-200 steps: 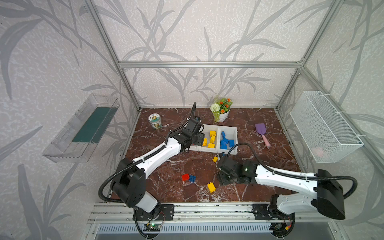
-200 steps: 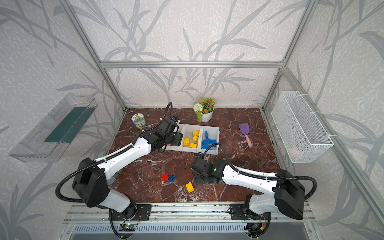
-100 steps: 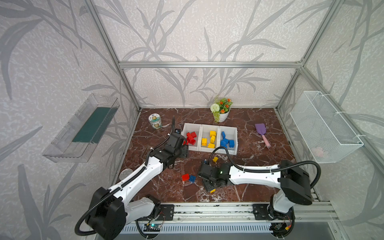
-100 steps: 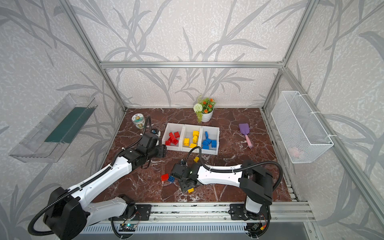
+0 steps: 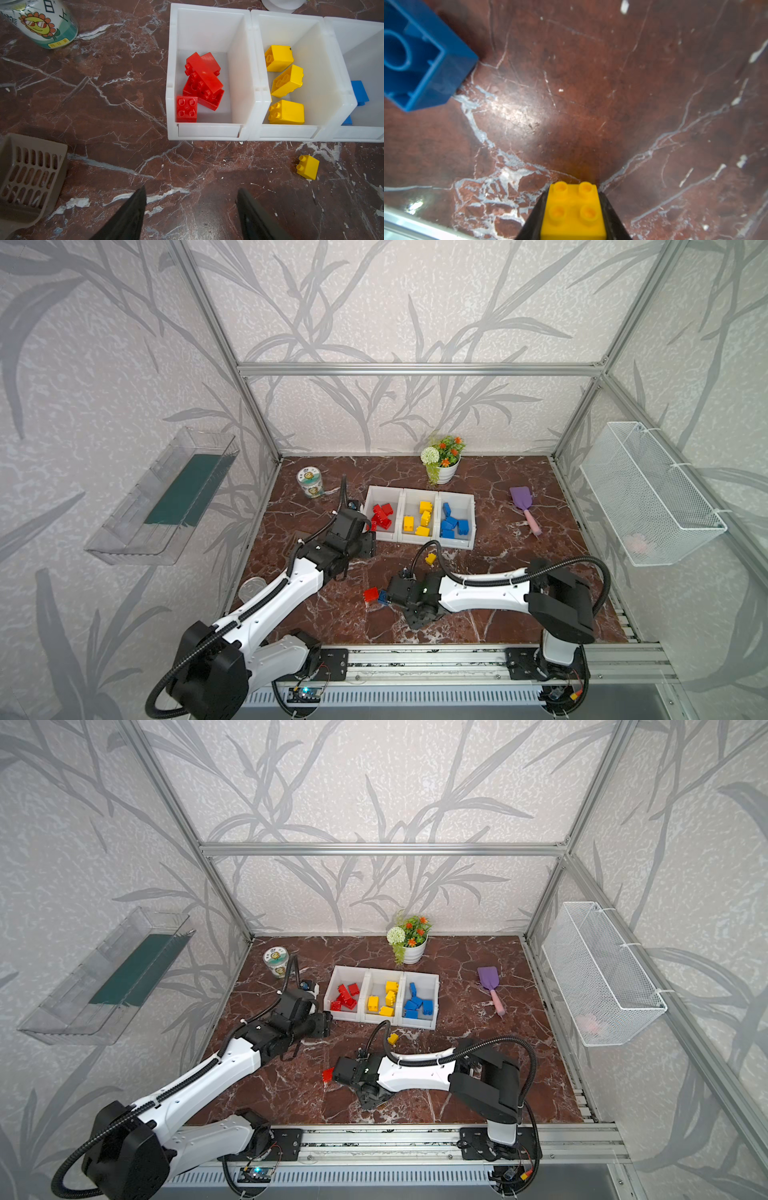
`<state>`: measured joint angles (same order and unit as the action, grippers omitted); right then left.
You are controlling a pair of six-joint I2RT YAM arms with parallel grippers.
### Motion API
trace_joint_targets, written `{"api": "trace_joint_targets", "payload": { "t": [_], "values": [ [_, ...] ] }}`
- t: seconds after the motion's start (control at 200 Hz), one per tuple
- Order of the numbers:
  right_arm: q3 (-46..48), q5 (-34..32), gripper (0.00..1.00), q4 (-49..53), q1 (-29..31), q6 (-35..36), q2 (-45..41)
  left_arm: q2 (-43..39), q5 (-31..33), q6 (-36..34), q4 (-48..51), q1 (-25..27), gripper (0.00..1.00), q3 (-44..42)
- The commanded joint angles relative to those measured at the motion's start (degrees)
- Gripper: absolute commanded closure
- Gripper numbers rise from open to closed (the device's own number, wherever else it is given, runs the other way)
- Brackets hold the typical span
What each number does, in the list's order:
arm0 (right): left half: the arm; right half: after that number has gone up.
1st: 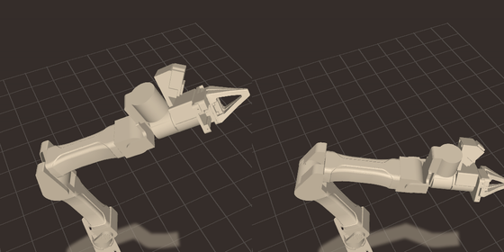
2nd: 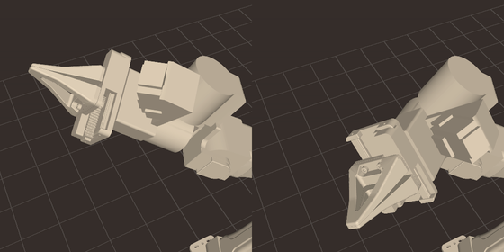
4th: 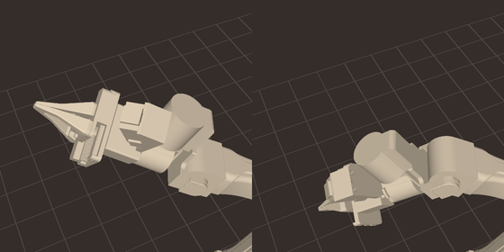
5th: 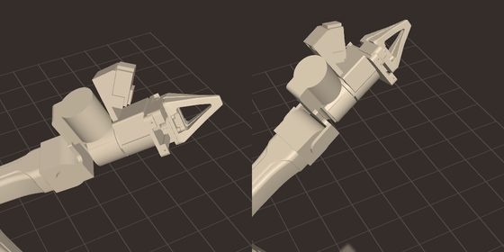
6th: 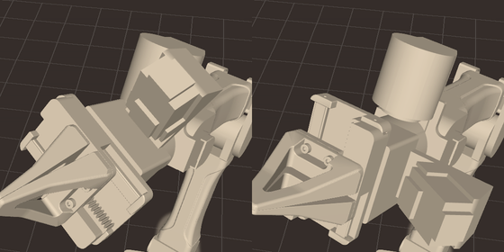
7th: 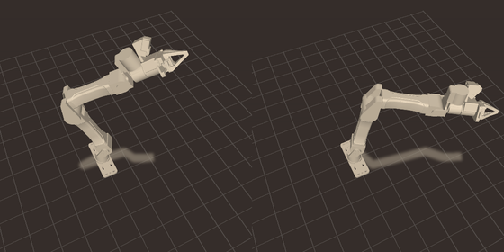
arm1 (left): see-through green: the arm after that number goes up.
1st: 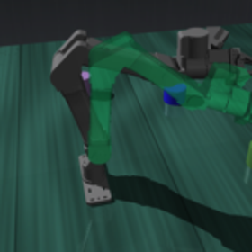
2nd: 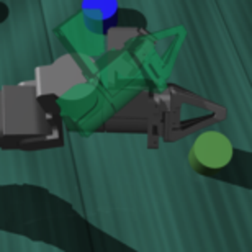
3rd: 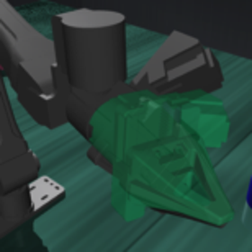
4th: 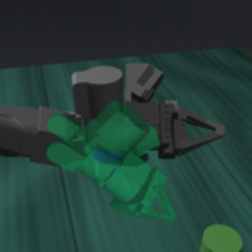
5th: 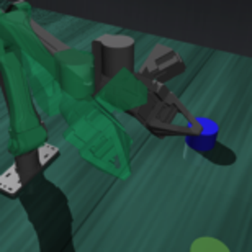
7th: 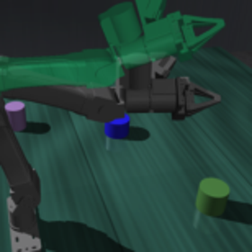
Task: Sort the legos into containers by color
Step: 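Carry the yellow brick with the right gripper into the yellow compartment and release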
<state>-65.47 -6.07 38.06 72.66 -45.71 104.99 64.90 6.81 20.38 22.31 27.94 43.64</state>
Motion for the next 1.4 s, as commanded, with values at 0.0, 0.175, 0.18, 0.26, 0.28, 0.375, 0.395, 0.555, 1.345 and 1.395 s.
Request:
{"api": "trace_joint_targets", "payload": {
  "t": [0.0,0.175,0.18,0.26,0.28,0.375,0.395,0.555,1.345,1.395],
  "values": [
    [-1.2,-1.4,0.69,3.0,0.4,-1.0,0.6,-0.8,-0.4,0.6,-0.1,-0.4,0.28,-0.4],
    [-4.3,-4.9,0.71,7.4,0.2,0.3,-0.5,-2.6,0.0,0.6,-0.8,-0.4,0.28,-2.1],
    [-4.4,-5.1,0.71,7.6,0.1,0.4,-0.5,-2.7,0.0,0.7,-0.9,-0.4,0.29,-2.2],
    [-6.4,-6.8,0.71,9.3,-0.6,2.2,-1.5,-2.5,0.1,0.8,-1.3,-0.6,0.29,-2.8],
    [-6.7,-7.2,0.71,9.4,-0.9,2.6,-1.8,-2.3,0.0,0.8,-1.2,-0.5,0.29,-2.7],
    [-7.4,-9.0,0.71,9.2,-2.8,4.3,-3.6,-0.9,-0.5,1.2,-0.3,-0.6,0.28,-1.9],
    [-7.5,-9.0,0.71,8.9,-3.3,4.8,-4.0,-0.8,-0.6,1.4,-0.2,-0.6,0.28,-1.7],
    [-9.4,-9.0,0.71,8.0,-8.6,10.6,-6.3,-1.4,-0.4,2.4,0.4,-0.7,0.29,-2.0],
    [-25.7,-2.7,0.72,1.0,-29.1,23.6,3.5,-10.6,1.2,5.6,3.6,-0.7,0.29,-5.7],
    [-27.5,-2.6,0.72,1.1,-29.6,23.9,5.1,-10.9,1.1,5.8,3.7,-0.7,0.28,-6.0]
  ]
}}
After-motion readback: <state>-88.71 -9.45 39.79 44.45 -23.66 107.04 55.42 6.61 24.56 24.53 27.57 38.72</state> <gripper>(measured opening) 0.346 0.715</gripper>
